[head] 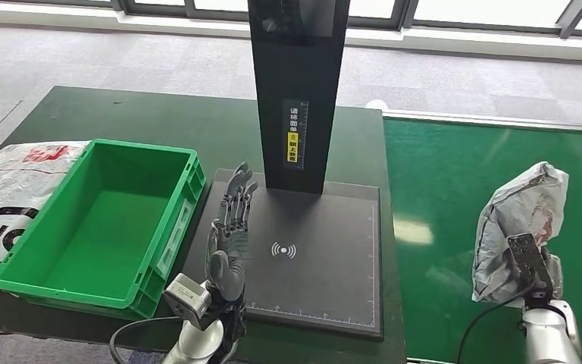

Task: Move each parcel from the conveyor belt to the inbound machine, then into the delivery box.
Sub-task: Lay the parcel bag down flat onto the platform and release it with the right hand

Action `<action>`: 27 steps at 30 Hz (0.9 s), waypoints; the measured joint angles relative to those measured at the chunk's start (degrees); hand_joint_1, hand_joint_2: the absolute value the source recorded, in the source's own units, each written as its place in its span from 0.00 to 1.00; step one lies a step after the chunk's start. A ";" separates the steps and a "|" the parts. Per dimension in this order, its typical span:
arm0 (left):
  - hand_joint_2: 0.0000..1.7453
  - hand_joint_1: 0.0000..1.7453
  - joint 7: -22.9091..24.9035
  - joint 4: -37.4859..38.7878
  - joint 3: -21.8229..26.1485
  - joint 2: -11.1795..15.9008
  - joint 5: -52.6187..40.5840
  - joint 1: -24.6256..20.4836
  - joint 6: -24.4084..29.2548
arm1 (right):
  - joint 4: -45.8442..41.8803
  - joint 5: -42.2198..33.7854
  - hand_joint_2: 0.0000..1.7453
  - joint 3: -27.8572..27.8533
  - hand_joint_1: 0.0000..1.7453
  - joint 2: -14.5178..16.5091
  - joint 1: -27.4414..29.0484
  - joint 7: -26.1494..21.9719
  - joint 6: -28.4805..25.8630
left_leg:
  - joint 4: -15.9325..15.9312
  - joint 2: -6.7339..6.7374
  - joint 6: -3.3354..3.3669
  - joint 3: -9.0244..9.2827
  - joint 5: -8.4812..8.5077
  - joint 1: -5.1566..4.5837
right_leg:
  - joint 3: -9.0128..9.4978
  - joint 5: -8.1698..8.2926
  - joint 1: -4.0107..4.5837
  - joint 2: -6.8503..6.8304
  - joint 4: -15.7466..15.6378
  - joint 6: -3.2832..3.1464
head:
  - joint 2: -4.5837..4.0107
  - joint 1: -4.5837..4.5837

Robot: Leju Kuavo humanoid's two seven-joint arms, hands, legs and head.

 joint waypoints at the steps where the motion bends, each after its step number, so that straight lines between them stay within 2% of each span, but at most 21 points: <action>1: 0.00 0.00 0.00 0.00 0.00 0.00 0.01 0.00 0.00 | -1.38 -0.60 1.00 0.18 1.00 0.67 0.55 0.09 -0.01 | -0.01 -0.02 0.00 -0.06 0.00 -0.01 | -0.03 -0.02 0.00 -0.02 0.01 0.00 | 0.00 0.00; 7: 0.00 0.00 0.00 0.00 0.00 0.00 0.04 0.00 0.18 | -6.19 -2.99 1.00 1.77 1.00 2.57 2.40 -0.86 -0.89 | -0.04 0.00 -0.01 -0.26 -0.01 -0.05 | -0.21 -0.04 -0.02 0.00 0.01 -0.01 | 0.00 0.00; 13: 0.00 0.00 0.00 -0.02 0.00 0.00 0.10 0.01 0.87 | -9.80 -5.71 1.00 5.85 1.00 4.41 3.22 -1.51 -3.48 | -0.04 0.00 -0.01 -0.26 0.00 -0.05 | -0.22 -0.04 -0.03 0.00 0.02 -0.02 | 0.00 0.00; 16: 0.00 0.00 0.00 -0.03 0.00 0.03 0.13 0.03 1.07 | -13.00 -8.51 1.00 8.51 1.00 5.64 4.18 -4.01 -4.05 | -0.04 -0.01 -0.01 -0.27 0.00 -0.05 | -0.22 -0.04 -0.03 -0.01 0.04 -0.02 | 0.00 0.00; 18: 0.00 0.00 0.00 -0.03 0.00 0.04 0.20 0.01 0.88 | -17.35 -9.67 1.00 11.22 1.00 7.17 5.58 -5.51 -3.35 | -0.04 0.02 -0.01 -0.27 0.00 -0.05 | -0.24 -0.04 -0.02 0.01 0.06 -0.02 | 0.00 0.00; 23: 0.00 0.00 0.00 0.28 0.00 0.04 0.28 -0.09 -0.01 | -28.80 -9.54 1.00 23.47 1.00 10.37 8.81 -1.11 -4.35 | -0.05 0.17 -0.03 -0.28 0.00 -0.05 | -0.43 -0.08 -0.03 0.16 0.13 -0.08 | 0.00 0.00; 27: 0.00 0.00 0.00 0.69 0.00 0.02 0.30 -0.29 -0.81 | -33.23 -9.70 1.00 30.31 1.00 11.25 9.91 -0.79 -4.68 | -0.08 0.07 -0.08 -0.33 0.03 -0.04 | -0.41 -0.11 -0.03 0.07 0.17 -0.13 | 0.00 0.00</action>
